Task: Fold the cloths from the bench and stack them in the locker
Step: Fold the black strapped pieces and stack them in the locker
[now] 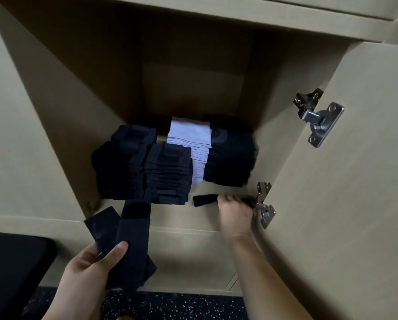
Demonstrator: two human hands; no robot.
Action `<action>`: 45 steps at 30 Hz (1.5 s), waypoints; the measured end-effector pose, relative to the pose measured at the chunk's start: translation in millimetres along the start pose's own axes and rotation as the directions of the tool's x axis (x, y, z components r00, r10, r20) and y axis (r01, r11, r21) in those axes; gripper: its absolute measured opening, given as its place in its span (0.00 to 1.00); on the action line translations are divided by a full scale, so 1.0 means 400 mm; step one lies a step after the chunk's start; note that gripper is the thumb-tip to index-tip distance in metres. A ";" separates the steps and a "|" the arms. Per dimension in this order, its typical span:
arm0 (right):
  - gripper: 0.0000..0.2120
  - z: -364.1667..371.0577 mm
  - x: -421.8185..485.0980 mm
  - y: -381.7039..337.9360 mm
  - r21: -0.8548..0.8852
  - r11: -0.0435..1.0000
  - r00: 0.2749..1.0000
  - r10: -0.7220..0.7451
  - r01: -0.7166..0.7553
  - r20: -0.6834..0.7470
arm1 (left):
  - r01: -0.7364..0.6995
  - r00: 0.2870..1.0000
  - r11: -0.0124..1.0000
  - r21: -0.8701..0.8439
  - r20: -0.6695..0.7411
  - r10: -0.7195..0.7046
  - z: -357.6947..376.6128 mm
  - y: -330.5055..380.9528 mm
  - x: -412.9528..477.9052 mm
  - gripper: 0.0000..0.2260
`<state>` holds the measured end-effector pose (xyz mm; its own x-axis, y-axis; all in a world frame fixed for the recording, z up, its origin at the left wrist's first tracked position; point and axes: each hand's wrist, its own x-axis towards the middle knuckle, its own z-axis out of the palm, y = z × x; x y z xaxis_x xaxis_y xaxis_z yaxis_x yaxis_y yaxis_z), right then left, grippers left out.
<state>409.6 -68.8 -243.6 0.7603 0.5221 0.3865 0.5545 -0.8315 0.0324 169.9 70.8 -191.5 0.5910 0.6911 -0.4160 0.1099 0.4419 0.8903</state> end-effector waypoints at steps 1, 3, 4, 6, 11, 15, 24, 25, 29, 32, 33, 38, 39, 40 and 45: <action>0.07 0.009 -0.009 0.000 0.009 1.000 0.999 0.000 0.000 0.043 | 0.003 1.000 1.000 -0.008 0.002 -0.003 0.000 -0.002 0.001 0.06; 0.08 0.038 -0.026 0.000 0.052 0.999 0.997 -0.011 0.007 0.080 | 0.008 1.000 1.000 -0.020 -0.004 -0.009 0.002 -0.009 -0.001 0.06; 0.11 0.051 -0.036 0.001 0.059 0.998 0.994 -0.005 -0.002 0.114 | 0.010 1.000 1.000 -0.022 -0.007 -0.010 0.003 -0.012 -0.001 0.07; 0.16 0.076 -0.053 0.006 0.072 0.997 0.987 -0.018 0.006 0.157 | 0.017 1.000 1.000 -0.018 -0.006 -0.017 0.005 -0.017 -0.002 0.06; 0.19 0.075 -0.058 -0.013 0.064 0.998 0.968 -0.008 -0.009 0.252 | 0.006 1.000 1.000 0.005 0.010 -0.006 0.014 -0.016 -0.003 0.05; 0.28 0.049 -0.059 -0.024 0.106 0.994 0.947 -0.029 -0.005 0.319 | 0.009 0.999 1.000 -0.009 0.036 -0.009 0.021 -0.019 -0.005 0.05; 0.09 -0.069 -0.083 -0.089 0.474 0.874 0.984 0.163 -0.111 -0.070 | -0.024 0.998 0.999 -0.043 0.050 0.026 0.036 -0.020 -0.018 0.08; 0.09 -0.099 -0.093 -0.112 0.591 0.791 0.985 0.171 -0.156 0.030 | -0.036 0.998 0.999 -0.035 0.043 0.038 0.039 -0.017 -0.023 0.07; 0.21 -0.203 -0.139 -0.199 0.895 0.374 0.957 -0.054 -0.244 0.283 | -0.087 0.996 0.996 -0.010 0.024 0.087 0.044 -0.005 -0.057 0.06; 0.23 -0.240 -0.174 -0.232 0.918 0.299 0.949 -0.097 -0.259 0.300 | -0.107 0.994 0.994 -0.001 0.014 0.107 0.038 0.003 -0.091 0.06; 0.21 -0.255 -0.182 -0.236 0.920 0.275 0.946 -0.085 -0.279 0.312 | -0.108 0.994 0.994 -0.002 0.013 0.108 0.034 0.006 -0.101 0.06; 0.10 -0.308 -0.213 -0.241 0.890 0.099 0.895 0.017 -0.445 0.446 | -0.138 0.990 0.990 0.009 -0.009 0.138 0.005 0.021 -0.135 0.07; 0.09 -0.318 -0.215 -0.236 0.879 0.071 0.882 0.044 -0.471 0.469 | -0.143 0.989 0.990 0.008 -0.019 0.144 0.000 0.022 -0.139 0.07; 0.08 -0.324 -0.211 -0.226 0.869 0.052 0.870 0.078 -0.492 0.488 | -0.146 0.989 0.989 0.005 -0.023 0.147 -0.004 0.025 -0.143 0.07; 0.08 -0.299 -0.117 -0.115 0.824 0.223 0.830 0.361 -0.520 0.426 | -0.142 0.990 0.990 0.011 -0.016 0.142 -0.019 0.027 -0.139 0.07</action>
<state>308.1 -77.6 -152.9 0.9749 0.2142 -0.0604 0.0071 -0.3011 -0.9536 132.3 41.4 -160.3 0.5878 0.7559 -0.2883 0.0336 0.3332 0.9423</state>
